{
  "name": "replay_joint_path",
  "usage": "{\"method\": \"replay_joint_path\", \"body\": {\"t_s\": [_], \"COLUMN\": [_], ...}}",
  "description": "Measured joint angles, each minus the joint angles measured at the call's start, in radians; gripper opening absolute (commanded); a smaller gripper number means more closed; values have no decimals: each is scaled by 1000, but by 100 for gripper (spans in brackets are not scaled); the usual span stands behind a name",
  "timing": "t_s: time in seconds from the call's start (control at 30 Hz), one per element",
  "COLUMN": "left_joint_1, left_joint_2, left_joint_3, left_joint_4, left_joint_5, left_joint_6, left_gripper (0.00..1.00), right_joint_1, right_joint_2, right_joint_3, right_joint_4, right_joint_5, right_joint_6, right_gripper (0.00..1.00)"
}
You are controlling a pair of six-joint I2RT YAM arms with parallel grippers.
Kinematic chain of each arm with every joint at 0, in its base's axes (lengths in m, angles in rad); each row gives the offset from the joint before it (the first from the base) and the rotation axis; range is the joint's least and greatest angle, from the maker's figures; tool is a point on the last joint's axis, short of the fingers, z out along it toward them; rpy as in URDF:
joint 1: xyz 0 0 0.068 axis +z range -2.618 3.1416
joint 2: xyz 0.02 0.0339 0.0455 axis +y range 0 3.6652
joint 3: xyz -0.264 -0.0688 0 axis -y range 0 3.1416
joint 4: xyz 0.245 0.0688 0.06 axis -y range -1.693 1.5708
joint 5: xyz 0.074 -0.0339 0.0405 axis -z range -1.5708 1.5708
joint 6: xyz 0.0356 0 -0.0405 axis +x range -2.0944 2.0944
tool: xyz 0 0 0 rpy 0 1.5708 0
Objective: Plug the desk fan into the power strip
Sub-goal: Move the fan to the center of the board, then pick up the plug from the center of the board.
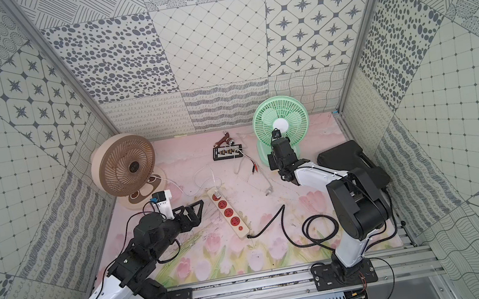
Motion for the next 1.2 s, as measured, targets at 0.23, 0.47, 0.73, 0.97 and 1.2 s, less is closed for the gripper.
{"method": "replay_joint_path", "body": {"t_s": [0.23, 0.47, 0.73, 0.97, 1.2], "left_joint_1": [0, 0, -1, -3, -4], "left_joint_2": [3, -35, -113, -128, -133], "left_joint_3": [-3, -10, -31, -32, -32], "left_joint_4": [0, -4, -18, -22, -23], "left_joint_5": [-1, -11, -19, -19, -19], "left_joint_6": [0, -11, -19, -26, -32], "left_gripper": [99, 99, 99, 100, 99], "right_joint_1": [19, 90, 172, 194, 194], "right_joint_2": [-156, -245, -156, -35, 55], "right_joint_3": [-41, -99, -128, -100, -40], "right_joint_4": [-111, -205, -281, -300, -307], "right_joint_5": [10, 16, 25, 20, -14], "right_joint_6": [69, 177, 298, 351, 382], "right_gripper": [56, 63, 64, 61, 56]}}
